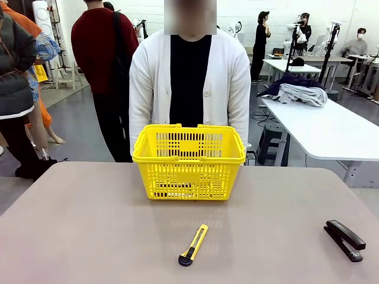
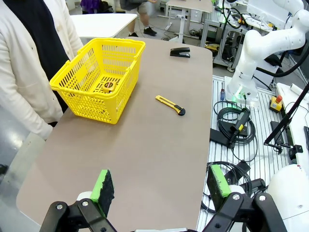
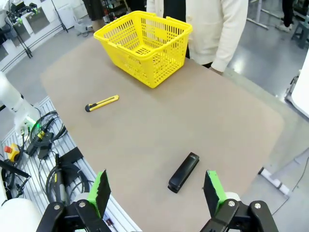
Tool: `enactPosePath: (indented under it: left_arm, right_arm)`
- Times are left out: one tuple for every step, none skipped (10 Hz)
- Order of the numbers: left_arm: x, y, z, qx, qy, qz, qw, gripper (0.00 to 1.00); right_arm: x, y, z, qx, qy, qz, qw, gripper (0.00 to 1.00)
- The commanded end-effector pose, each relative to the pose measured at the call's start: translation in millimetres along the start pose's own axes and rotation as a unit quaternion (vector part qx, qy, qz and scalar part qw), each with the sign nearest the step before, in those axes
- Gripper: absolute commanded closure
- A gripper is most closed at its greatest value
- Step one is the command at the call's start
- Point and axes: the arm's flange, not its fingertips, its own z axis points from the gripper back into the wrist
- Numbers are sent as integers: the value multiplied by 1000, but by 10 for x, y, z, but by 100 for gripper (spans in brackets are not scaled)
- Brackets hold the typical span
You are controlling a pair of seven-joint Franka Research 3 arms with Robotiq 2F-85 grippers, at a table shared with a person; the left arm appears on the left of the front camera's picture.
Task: Place the items the person wants into the basket.
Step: Pick up the item the person points to and place it in the Market Basket.
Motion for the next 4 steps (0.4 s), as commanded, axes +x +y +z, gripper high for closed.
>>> enactPosePath:
  left_arm:
    - [-9,-1,7,-2,-8,-10,1000,0]
    - [-9,-1,7,-2,-8,-10,1000,0]
    - [-9,-1,7,-2,-8,-10,1000,0]
    - [-9,-1,7,-2,-8,-10,1000,0]
  right_arm:
    - [-20,-25,22,4,3,2,1000,0]
    - [-20,-25,22,4,3,2,1000,0]
    - [-20,-25,22,4,3,2,1000,0]
    - [-20,-25,22,4,3,2,1000,0]
